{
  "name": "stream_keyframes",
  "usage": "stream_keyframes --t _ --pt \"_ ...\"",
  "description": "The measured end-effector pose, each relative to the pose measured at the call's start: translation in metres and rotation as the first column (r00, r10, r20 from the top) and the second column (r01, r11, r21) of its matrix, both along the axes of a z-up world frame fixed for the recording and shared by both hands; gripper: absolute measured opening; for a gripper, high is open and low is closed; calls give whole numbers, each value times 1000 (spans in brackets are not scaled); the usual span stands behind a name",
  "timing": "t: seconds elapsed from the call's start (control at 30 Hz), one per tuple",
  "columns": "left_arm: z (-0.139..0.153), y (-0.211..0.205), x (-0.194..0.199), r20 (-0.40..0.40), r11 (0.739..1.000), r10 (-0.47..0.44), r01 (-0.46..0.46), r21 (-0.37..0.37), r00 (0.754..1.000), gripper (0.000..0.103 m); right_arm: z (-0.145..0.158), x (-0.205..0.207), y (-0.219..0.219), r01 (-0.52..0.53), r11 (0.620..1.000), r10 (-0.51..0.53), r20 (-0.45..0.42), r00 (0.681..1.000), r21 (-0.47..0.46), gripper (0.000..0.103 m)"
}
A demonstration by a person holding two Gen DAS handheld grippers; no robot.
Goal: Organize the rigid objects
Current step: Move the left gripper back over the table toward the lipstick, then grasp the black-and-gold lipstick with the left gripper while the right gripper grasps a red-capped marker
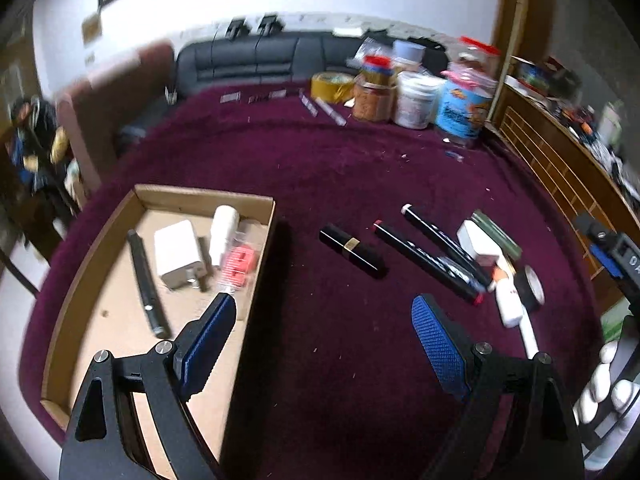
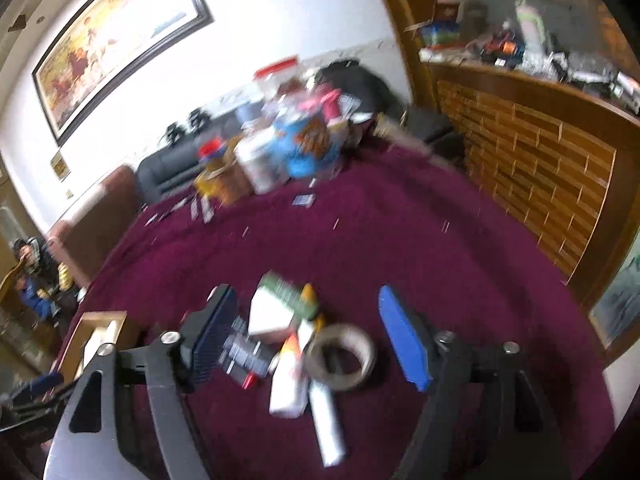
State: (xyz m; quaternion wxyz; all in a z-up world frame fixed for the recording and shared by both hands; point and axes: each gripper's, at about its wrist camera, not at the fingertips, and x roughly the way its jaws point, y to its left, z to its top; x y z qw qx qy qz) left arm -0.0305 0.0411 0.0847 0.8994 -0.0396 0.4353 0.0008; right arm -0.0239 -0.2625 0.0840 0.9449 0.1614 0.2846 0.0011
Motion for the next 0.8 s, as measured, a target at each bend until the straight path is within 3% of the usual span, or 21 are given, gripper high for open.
stream_keyframes --t 0.17,0.4,0.47,0.5,0.53,0.6,0.63,0.8 --pt "-29 -12 35 -104 999 9 -14 -47 995 86 -17 30 -12 38 999 -38 1 999 21 74" --pt "-57 -20 84 -145 994 108 -109 0 984 85 -48 36 -32 32 993 -25 -68 997 111 74" --pt "-61 -26 94 -136 996 92 -89 24 986 68 -46 34 -31 26 994 -19 -63 998 108 74" --pt "-62 -30 97 -134 997 67 -62 41 989 44 -46 33 -30 21 994 -15 -61 998 103 74" --pt "-61 -32 96 -114 999 44 -41 32 993 28 -45 33 -28 13 995 -7 -59 998 101 74" --pt "-58 -35 93 -110 998 32 -26 56 993 14 -45 33 -24 -4 996 10 -62 998 92 74" --pt "-57 -36 91 -108 998 27 -20 66 994 10 -46 33 -21 -14 996 20 -65 998 87 74" --pt "-57 -32 82 -91 994 26 -15 111 995 11 -45 32 -16 -34 996 39 -63 997 82 74"
